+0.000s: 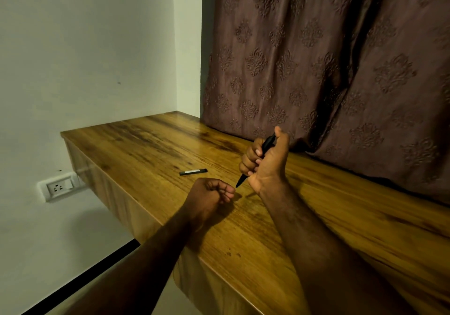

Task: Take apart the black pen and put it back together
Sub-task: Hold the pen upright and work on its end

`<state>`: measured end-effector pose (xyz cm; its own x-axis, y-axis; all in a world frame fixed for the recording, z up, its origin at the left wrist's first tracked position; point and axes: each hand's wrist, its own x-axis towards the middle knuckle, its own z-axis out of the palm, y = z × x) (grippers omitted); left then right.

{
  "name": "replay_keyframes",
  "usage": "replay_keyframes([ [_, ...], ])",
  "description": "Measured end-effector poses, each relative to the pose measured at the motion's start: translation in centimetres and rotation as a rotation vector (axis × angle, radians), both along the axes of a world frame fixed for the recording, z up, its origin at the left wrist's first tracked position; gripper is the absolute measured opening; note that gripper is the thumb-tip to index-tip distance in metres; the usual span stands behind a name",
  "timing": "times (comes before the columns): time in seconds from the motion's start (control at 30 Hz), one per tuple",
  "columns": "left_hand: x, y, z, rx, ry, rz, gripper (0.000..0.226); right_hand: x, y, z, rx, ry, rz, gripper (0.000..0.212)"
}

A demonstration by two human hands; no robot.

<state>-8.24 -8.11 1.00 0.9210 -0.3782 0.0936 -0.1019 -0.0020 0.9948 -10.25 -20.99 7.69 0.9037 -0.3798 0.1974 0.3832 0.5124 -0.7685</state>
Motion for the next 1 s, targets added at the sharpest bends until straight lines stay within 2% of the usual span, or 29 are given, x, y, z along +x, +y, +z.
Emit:
replay_keyframes([
  [0.7, 0.45, 0.01, -0.44, -0.015, -0.032, -0.011, 0.032, 0.00, 0.17, -0.21, 0.007, -0.011, 0.004, 0.059],
  [0.83, 0.53, -0.04, -0.66, 0.007, -0.032, -0.008, 0.032, -0.09, 0.24, -0.39, -0.005, -0.003, 0.001, 0.054],
  [1.0, 0.56, 0.10, -0.65, -0.008, -0.032, -0.025, 0.035, 0.04, 0.12, -0.46, 0.021, -0.010, 0.007, 0.059],
])
